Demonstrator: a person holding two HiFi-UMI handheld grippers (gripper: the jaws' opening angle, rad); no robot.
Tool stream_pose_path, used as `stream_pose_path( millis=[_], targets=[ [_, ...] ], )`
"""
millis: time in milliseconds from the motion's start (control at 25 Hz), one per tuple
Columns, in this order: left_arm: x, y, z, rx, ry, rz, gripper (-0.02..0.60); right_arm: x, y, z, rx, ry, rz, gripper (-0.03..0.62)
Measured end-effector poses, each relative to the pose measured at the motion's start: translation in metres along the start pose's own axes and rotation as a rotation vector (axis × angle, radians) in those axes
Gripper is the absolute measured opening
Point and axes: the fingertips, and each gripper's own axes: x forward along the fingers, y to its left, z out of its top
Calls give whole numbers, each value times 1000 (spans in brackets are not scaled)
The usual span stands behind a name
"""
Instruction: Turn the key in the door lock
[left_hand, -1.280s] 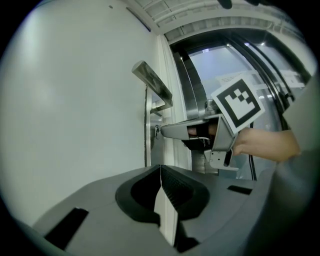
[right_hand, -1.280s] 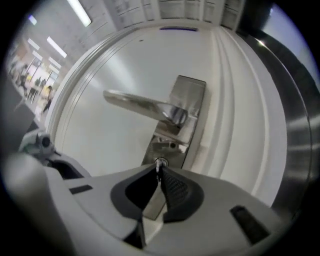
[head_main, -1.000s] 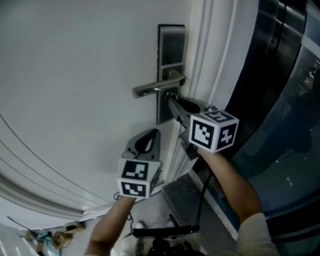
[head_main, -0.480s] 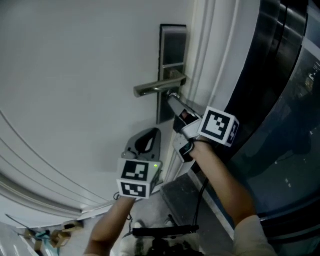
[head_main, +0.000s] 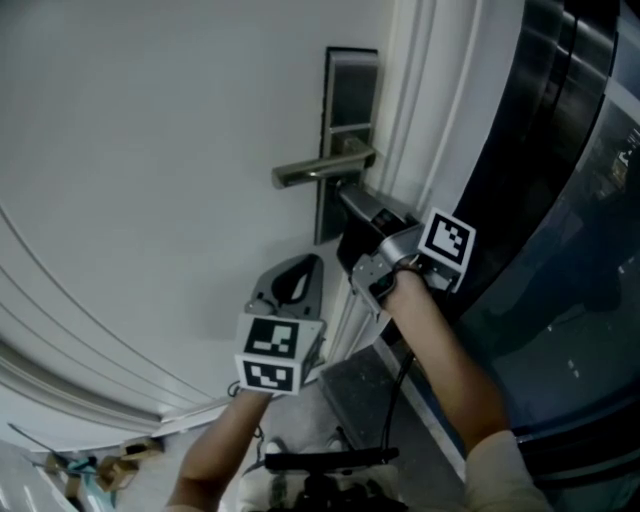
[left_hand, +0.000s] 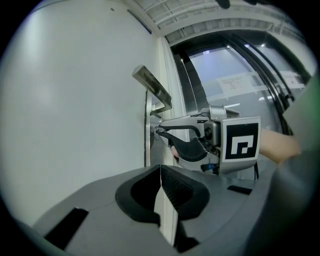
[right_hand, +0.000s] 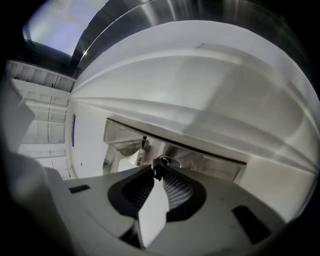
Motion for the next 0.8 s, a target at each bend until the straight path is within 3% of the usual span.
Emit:
stream_pose_path(
  millis=[280, 560, 680, 800],
  targets=[
    [1, 1, 0, 5, 0, 5, 17, -2, 2, -2, -298, 80, -52, 67],
    [1, -5, 0, 9, 1, -4, 17, -13, 6, -4, -433, 113, -78, 95],
    [2, -5, -2, 7, 4, -3, 17, -21, 10, 1, -631, 134, -109, 100],
    [2, -4, -2, 8, 6, -1, 17, -25, 20, 5, -947, 148, -168, 115]
  ],
)
